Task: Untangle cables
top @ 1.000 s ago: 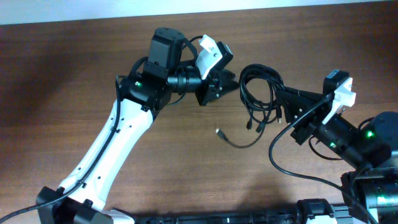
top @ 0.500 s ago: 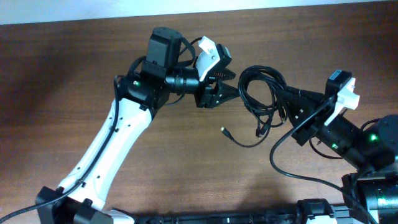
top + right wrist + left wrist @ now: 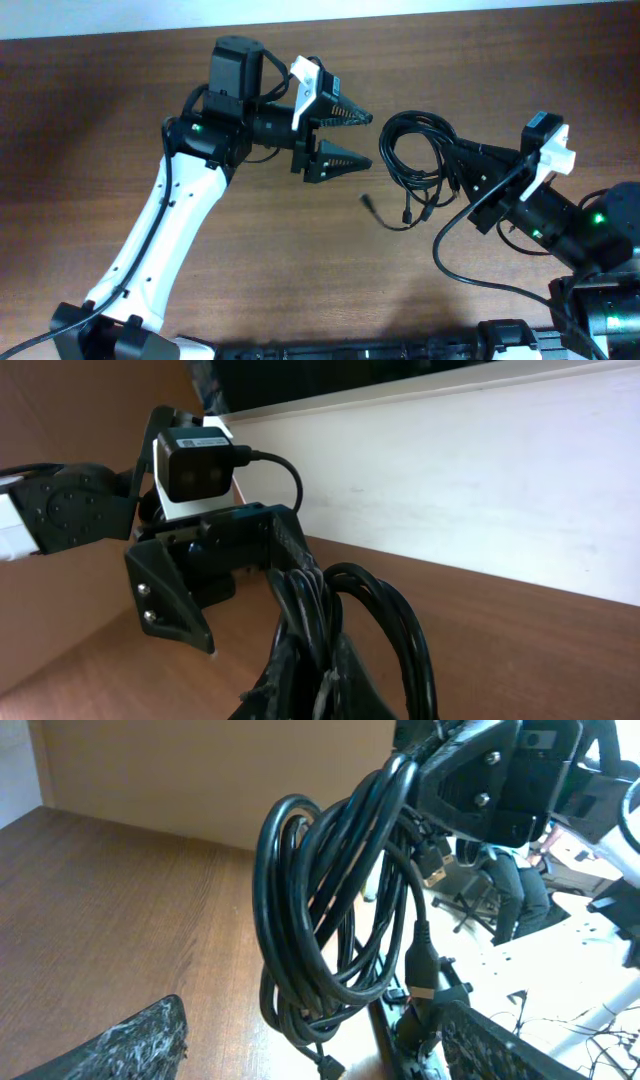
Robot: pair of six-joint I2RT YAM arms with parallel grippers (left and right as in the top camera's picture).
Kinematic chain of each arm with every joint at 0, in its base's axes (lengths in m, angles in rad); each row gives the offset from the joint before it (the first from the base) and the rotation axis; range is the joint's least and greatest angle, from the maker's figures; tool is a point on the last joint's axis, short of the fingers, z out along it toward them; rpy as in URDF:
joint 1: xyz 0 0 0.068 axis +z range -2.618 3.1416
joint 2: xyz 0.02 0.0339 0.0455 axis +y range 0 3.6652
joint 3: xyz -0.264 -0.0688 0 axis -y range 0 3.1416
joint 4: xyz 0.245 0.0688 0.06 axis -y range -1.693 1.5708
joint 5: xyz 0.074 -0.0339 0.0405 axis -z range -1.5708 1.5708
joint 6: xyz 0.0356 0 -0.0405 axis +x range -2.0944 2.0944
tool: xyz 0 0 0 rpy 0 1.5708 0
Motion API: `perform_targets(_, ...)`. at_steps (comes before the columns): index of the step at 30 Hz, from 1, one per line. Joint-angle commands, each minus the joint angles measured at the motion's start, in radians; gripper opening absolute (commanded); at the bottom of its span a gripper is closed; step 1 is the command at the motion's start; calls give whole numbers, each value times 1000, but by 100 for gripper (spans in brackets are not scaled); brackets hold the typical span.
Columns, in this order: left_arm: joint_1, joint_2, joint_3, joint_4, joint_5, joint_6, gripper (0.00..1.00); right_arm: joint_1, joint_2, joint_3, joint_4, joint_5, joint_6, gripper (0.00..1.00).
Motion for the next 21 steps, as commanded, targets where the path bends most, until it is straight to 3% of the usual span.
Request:
perform_targets(1, 3, -26, 18, 2, 33, 9, 93, -3, -6, 4, 10, -32, 2, 4)
perform_targets(4, -6, -26, 18, 5, 32, 9, 100, -3, -6, 4, 9, -32, 2, 4)
perform_targets(7, -39, -24, 18, 25, 11, 9, 99, -3, -6, 4, 10, -49, 2, 4)
perform_targets(10, -80, -24, 18, 29, -104, 9, 99, -3, -6, 4, 11, -69, 2, 4)
perform_targets(15, -122, -25, 18, 51, -107, 8, 100, -3, -6, 4, 11, -69, 1, 4)
perform_targets(16, -128, -25, 18, 56, -107, 8, 96, -3, -6, 4, 11, -69, 1, 4)
perform_targets(19, -128, -25, 18, 62, -107, 8, 72, -3, -5, 4, 11, -69, 1, 4)
perform_targets(21, -128, -25, 18, 62, -107, 8, 73, -3, -3, 4, 10, -69, -13, 4)
